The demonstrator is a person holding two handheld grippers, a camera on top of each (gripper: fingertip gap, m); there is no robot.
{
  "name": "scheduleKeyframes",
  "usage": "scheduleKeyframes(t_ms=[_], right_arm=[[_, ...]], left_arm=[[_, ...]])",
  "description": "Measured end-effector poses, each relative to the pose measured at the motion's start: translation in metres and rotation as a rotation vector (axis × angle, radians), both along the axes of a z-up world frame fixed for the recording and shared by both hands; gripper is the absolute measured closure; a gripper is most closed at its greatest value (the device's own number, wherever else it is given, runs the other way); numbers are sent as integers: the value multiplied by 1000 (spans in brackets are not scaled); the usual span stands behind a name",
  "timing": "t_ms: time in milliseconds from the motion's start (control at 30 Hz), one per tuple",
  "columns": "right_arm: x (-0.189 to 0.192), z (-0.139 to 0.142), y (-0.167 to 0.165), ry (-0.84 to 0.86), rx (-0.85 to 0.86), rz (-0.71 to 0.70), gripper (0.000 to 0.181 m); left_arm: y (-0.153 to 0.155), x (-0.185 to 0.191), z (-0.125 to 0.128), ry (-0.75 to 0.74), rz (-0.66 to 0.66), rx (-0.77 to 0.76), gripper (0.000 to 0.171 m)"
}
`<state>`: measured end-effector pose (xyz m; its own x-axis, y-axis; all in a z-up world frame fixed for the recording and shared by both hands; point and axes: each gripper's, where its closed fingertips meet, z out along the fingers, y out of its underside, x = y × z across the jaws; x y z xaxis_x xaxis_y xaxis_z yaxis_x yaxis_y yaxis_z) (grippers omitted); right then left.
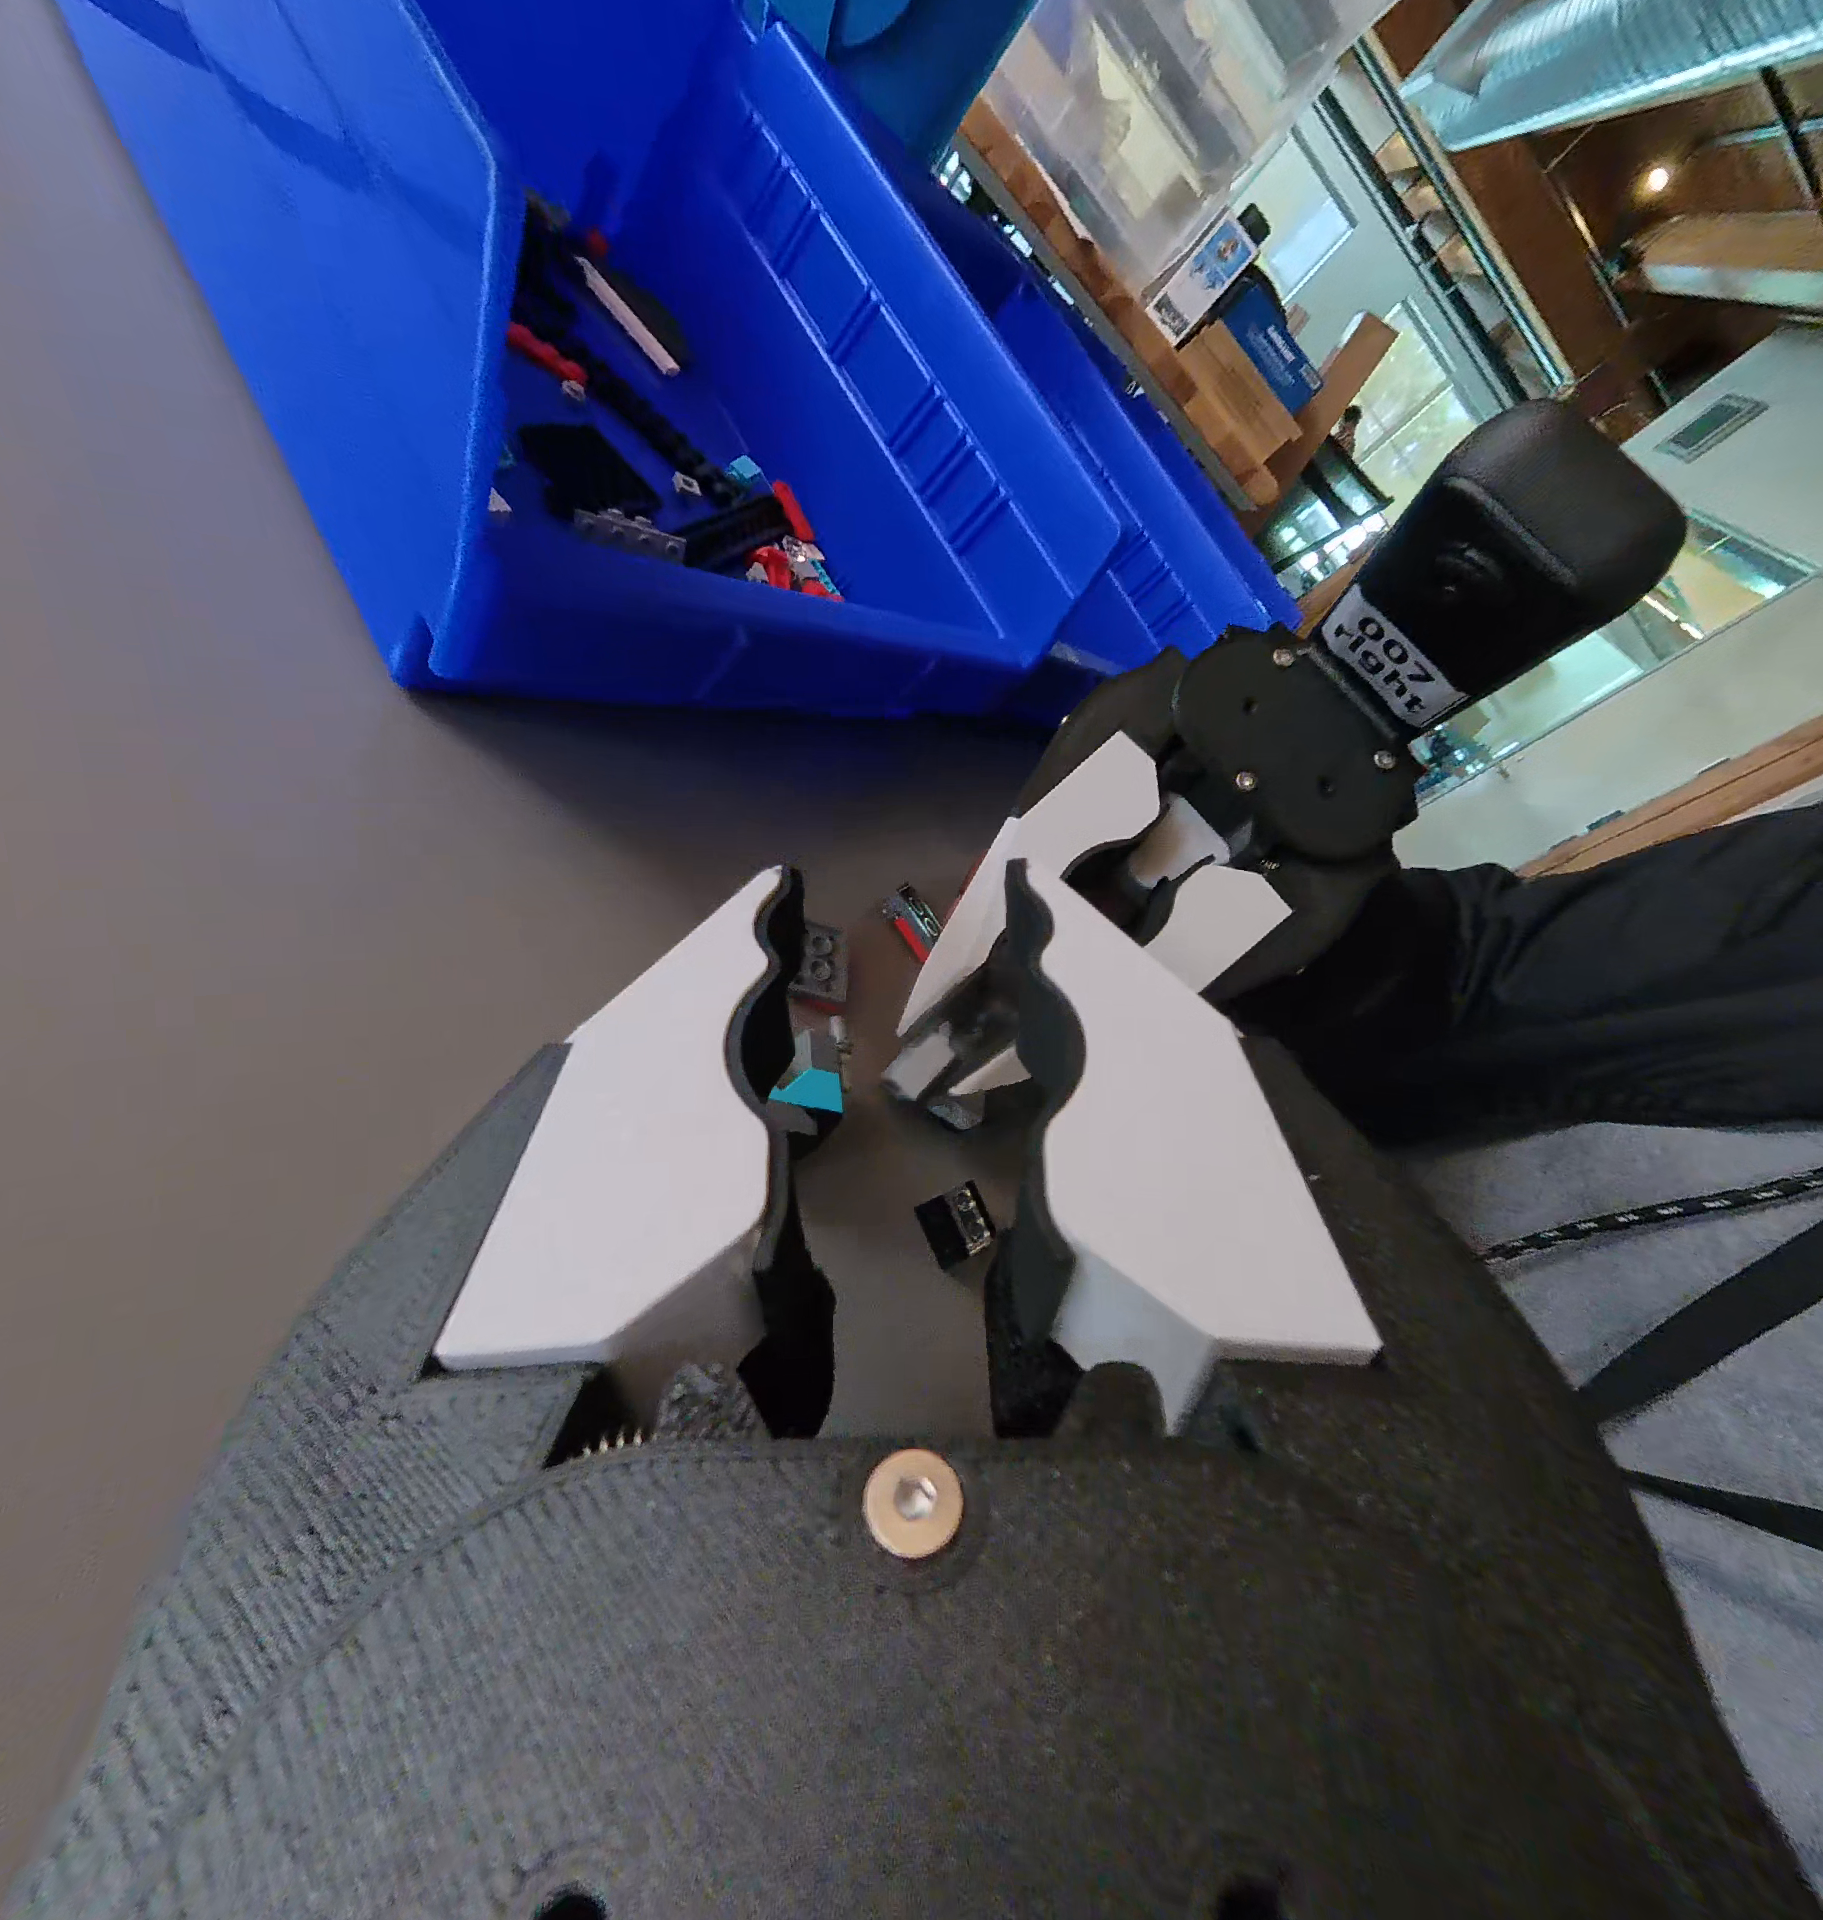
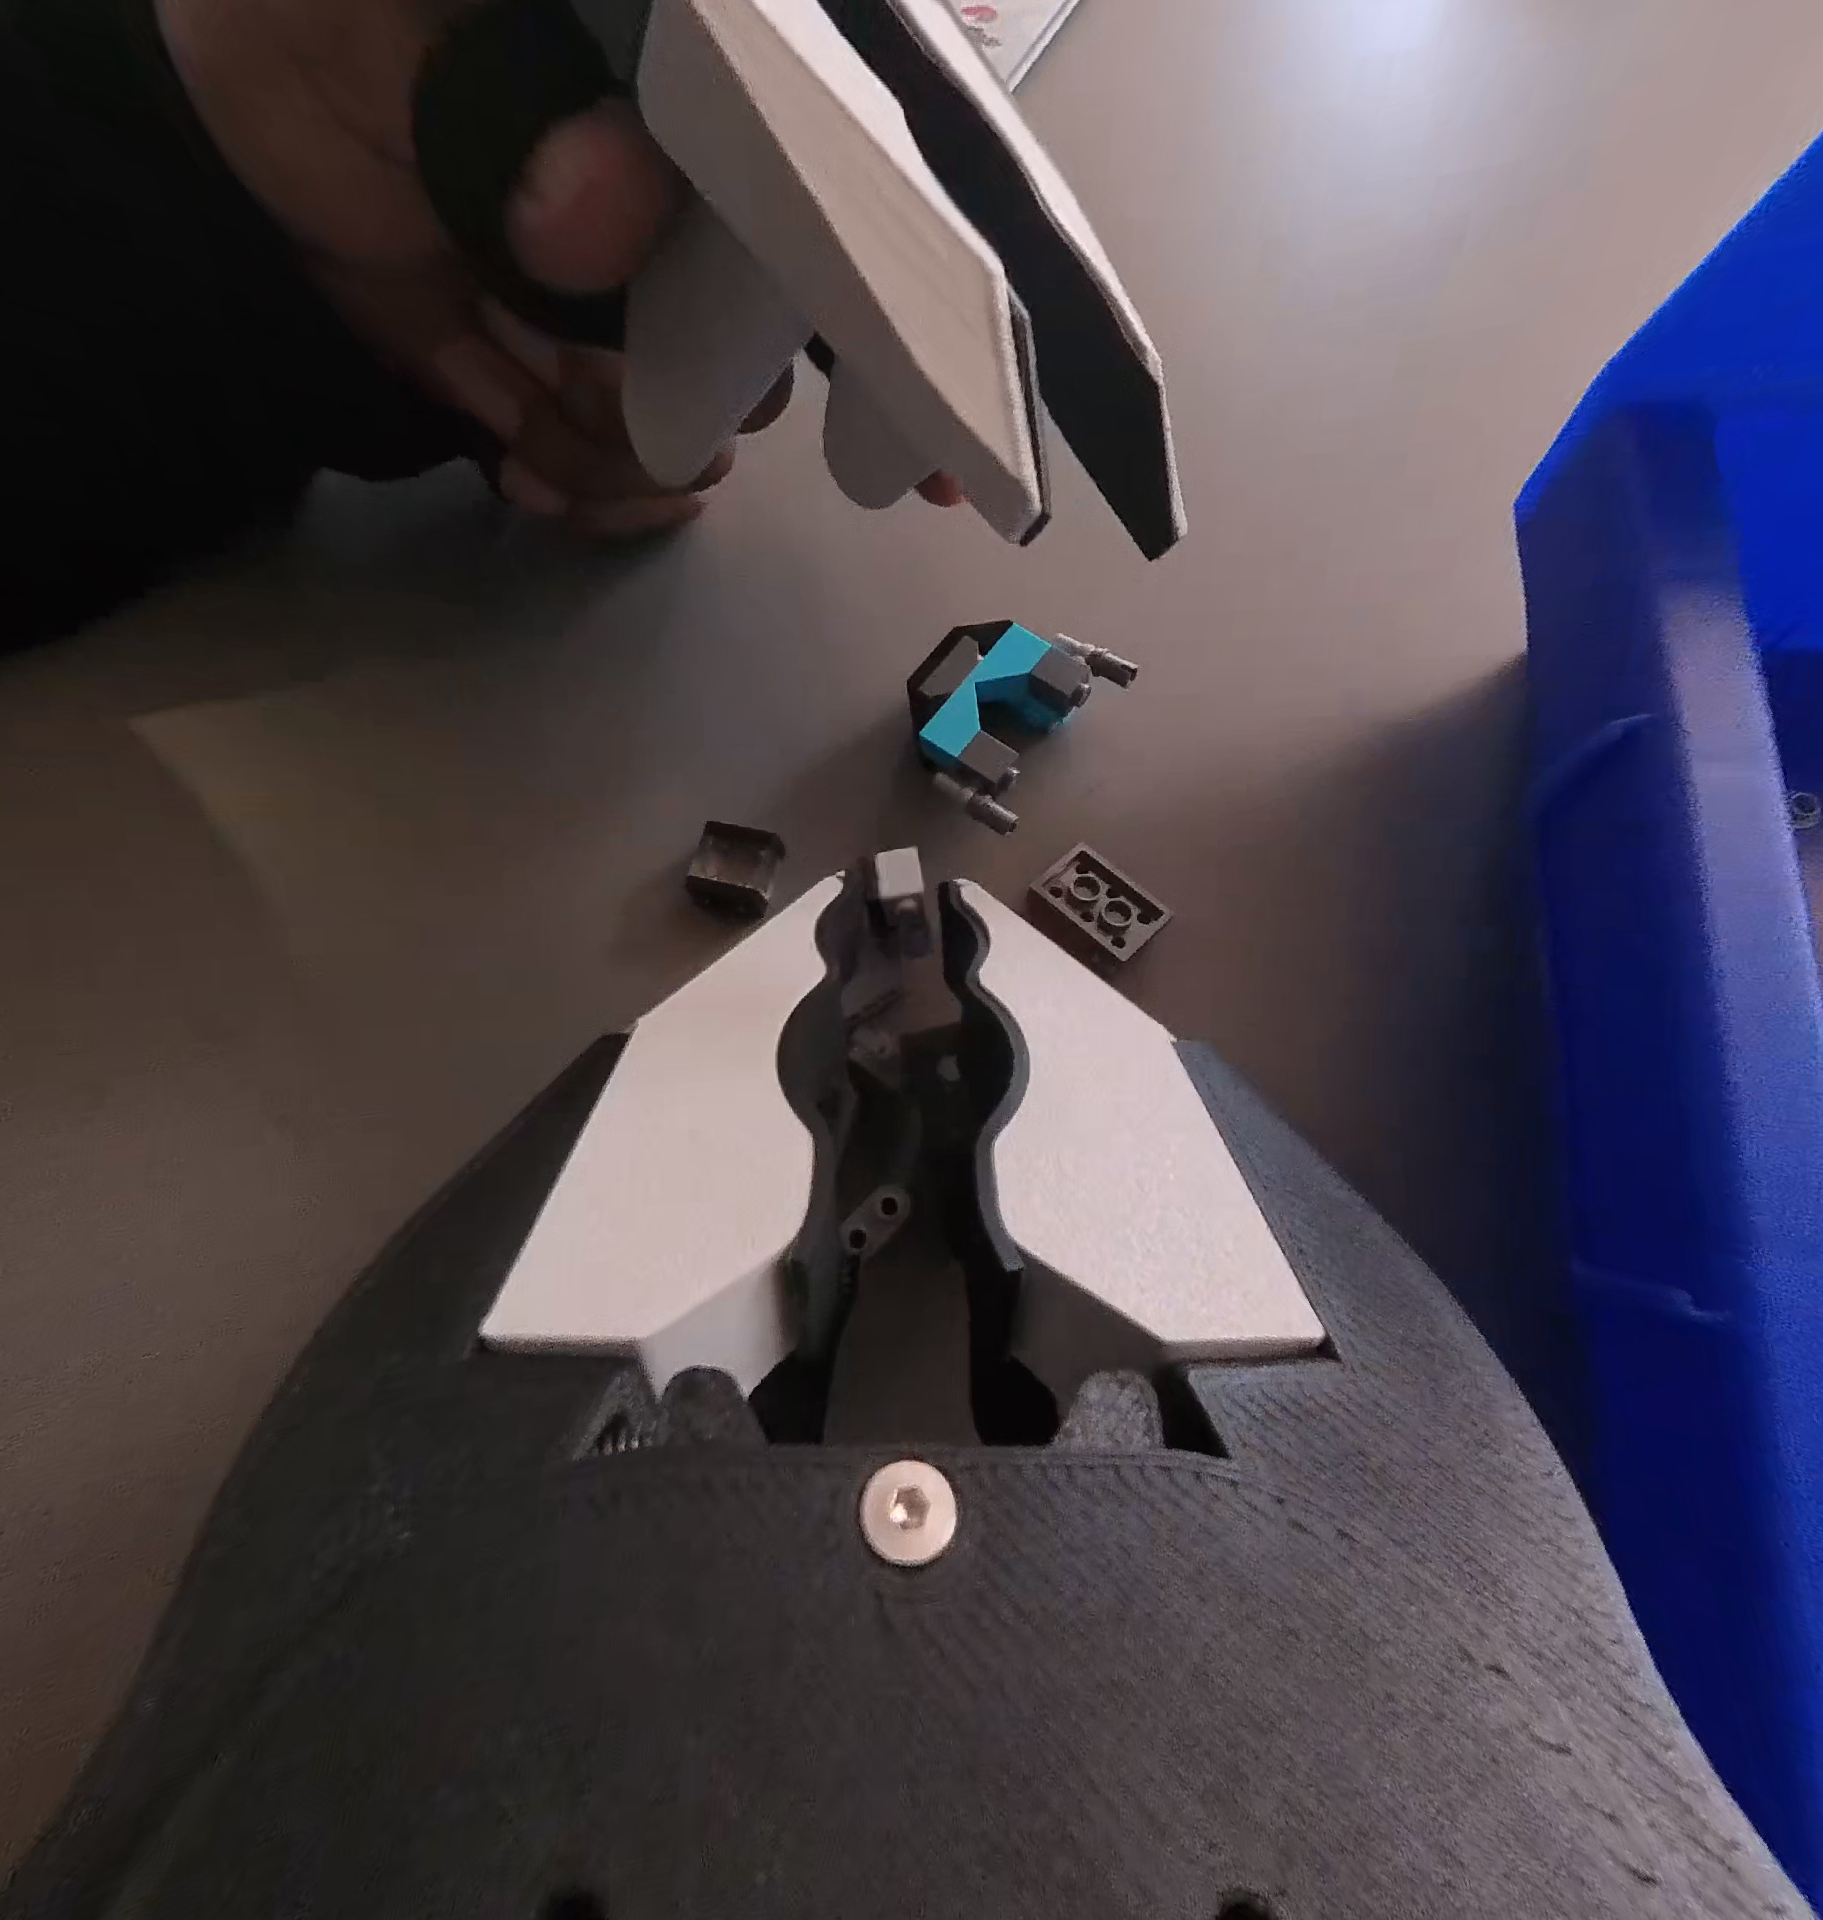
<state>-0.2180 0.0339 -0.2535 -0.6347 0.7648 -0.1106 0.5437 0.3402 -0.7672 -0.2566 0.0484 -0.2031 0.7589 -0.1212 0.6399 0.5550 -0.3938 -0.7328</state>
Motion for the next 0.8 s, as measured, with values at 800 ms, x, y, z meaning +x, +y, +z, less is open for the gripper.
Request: scheduleKeyframes(t_ms=[800], right_arm=[[16,-4,-32,166,233,96,155]], left_arm=[[-4,-9,16,27,43,53,132]])
